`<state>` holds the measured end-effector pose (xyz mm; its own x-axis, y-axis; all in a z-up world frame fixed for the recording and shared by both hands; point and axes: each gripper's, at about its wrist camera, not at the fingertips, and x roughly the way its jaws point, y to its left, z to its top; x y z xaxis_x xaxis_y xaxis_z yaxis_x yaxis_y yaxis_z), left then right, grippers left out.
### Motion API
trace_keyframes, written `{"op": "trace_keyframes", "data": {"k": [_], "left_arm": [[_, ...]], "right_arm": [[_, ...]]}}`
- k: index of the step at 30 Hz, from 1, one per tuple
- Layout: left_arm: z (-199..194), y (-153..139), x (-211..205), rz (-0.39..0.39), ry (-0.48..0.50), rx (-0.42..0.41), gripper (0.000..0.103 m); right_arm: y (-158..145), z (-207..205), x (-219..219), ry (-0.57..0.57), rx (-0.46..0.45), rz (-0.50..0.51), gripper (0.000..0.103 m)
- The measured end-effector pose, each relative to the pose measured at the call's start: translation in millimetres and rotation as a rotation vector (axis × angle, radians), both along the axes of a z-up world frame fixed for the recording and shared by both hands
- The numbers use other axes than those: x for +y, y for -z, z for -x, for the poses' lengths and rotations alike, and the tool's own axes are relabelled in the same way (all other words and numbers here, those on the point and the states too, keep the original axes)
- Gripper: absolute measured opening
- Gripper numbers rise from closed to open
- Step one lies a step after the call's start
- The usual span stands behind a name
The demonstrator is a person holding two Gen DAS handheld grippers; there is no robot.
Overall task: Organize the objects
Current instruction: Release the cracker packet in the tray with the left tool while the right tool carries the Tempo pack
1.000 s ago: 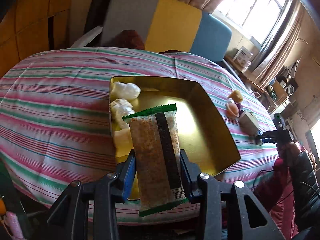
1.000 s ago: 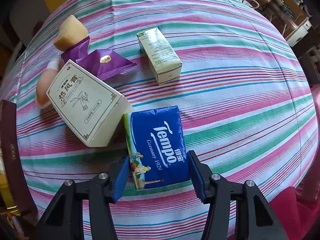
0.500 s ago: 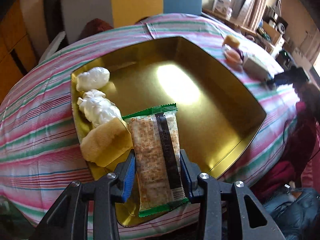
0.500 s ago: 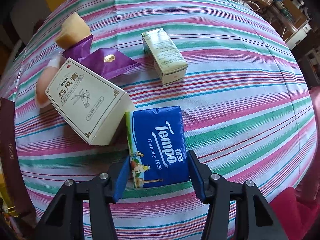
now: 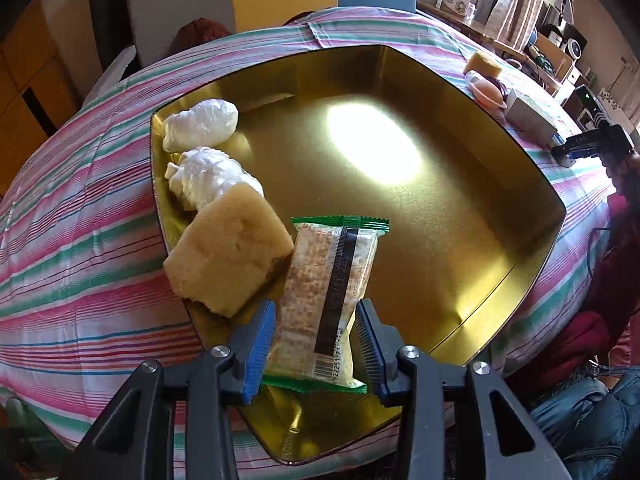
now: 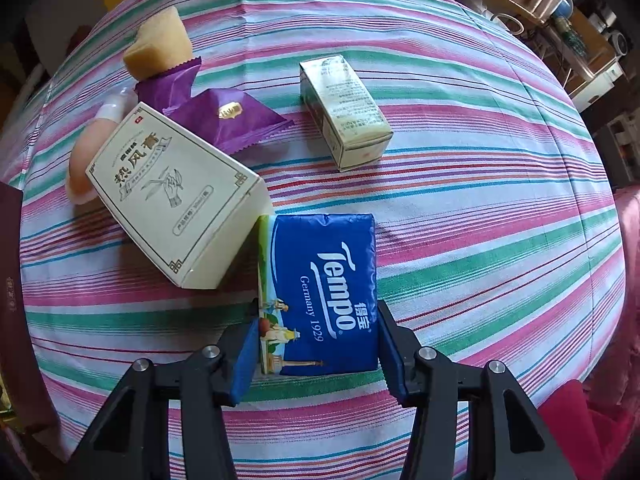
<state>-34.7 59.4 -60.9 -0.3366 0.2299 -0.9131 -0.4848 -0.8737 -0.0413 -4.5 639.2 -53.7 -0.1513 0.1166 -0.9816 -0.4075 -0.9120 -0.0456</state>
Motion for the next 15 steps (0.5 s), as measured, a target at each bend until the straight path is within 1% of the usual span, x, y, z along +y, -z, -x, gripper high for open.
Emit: {"op": "trace_keyframes", "data": {"k": [4,7,10,12,14,15], "left_arm": [[-5.2,-9.9,-8.6,-0.043,-0.025,0.022,0.042],[-9.9,-22.5,-15.8,-0.111,-0.067,0.053,0.042],[-14.2,-34.9,-20.7,-0.200,-0.123,0.077,0.042],[-17.0,-43.8,-19.7,-0.259,-0.143,0.097,0.042],[-17.9,-51.4,-17.0,-0.302,-0.147,0.108,0.042],[-16.6,-54.7,-13.8,-0.317,-0.147,0.112,0.042]], "right_arm": [[-7.7,-8.1,-5.1,-0.010,0.005,0.001,0.052],[-20.5,-20.7,-7.2,-0.008,0.022,-0.004,0.052],[-35.0,-38.8,-9.6,-0.012,0.049,-0.002,0.052],[-47.8,-53.8,-12.5,-0.016,0.087,0.014,0.052],[-63.7,-70.0,-21.0,-0.040,0.151,0.050,0.052],[-69.5,-61.1,-37.5,-0.053,0.176,0.059,0.052]]}}
